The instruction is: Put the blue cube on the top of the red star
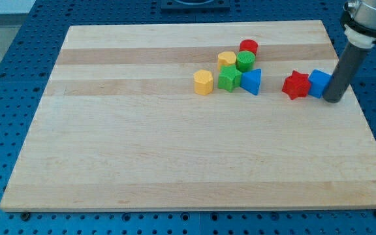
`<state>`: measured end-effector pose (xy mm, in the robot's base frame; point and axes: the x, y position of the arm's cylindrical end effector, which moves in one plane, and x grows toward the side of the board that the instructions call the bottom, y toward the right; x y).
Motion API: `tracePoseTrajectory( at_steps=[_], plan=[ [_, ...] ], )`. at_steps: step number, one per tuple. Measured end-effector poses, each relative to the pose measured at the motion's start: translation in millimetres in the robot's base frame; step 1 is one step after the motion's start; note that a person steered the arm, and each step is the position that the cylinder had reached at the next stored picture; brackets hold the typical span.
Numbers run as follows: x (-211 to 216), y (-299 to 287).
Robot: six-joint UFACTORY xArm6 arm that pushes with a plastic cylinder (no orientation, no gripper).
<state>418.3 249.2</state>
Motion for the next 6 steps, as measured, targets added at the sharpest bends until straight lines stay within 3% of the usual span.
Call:
tracePoseTrajectory(
  at_steps=[4, 6],
  plan=[
    [-93.7, -24.8],
    [-97.6, -25.8]
  ],
)
